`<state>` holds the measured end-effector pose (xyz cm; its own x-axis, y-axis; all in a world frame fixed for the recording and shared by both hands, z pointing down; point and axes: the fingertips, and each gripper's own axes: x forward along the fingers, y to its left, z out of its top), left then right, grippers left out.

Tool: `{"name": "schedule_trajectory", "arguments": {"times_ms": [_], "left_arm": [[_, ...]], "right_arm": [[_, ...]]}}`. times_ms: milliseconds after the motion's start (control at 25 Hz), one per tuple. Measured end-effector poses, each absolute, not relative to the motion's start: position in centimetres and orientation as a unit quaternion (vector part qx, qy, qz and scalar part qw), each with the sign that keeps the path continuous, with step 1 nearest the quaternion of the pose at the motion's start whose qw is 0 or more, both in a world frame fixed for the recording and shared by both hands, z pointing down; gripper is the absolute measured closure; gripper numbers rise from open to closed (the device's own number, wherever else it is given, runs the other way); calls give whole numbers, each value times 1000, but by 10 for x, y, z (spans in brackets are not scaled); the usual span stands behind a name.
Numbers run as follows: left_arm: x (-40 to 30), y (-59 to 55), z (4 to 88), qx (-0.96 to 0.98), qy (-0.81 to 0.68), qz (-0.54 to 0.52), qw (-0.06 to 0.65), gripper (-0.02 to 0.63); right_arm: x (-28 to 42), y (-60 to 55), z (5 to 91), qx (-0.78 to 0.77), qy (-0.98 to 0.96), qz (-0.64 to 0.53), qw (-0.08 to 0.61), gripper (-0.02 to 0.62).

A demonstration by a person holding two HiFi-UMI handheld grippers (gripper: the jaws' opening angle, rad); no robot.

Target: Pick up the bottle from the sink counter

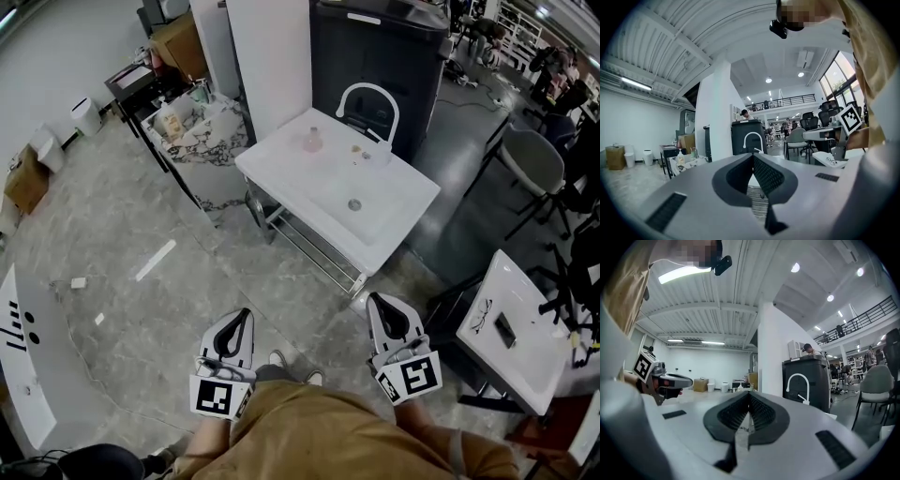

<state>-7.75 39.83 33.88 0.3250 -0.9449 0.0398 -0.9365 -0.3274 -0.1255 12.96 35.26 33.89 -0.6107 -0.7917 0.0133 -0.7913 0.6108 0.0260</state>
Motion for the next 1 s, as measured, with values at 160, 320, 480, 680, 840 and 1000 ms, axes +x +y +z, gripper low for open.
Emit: {"name": "schedule_trajectory", "arguments": {"times_ms": [160,320,480,680,840,1000], "left_arm": [[-78,391,339,-812,580,-55,38,607],[-74,379,341,-817,573,-55,39,607],[-75,360,346,-824,563,-54,35,607],[-85,320,356,-834,550,-48,26,607],[-99,274,367,-843,535,-49,20,607],[-125,217,372,-844,533,-52,13,607]], "right_arm": [[128,347,338,435,-900,-9,13,591],[129,340,339,438,-899,-10,13,592],[128,328,343,446,-895,-8,20,591],[113,298,346,452,-892,-10,31,591],[97,258,353,464,-885,-4,40,591],[78,202,359,475,-879,5,49,591]]}}
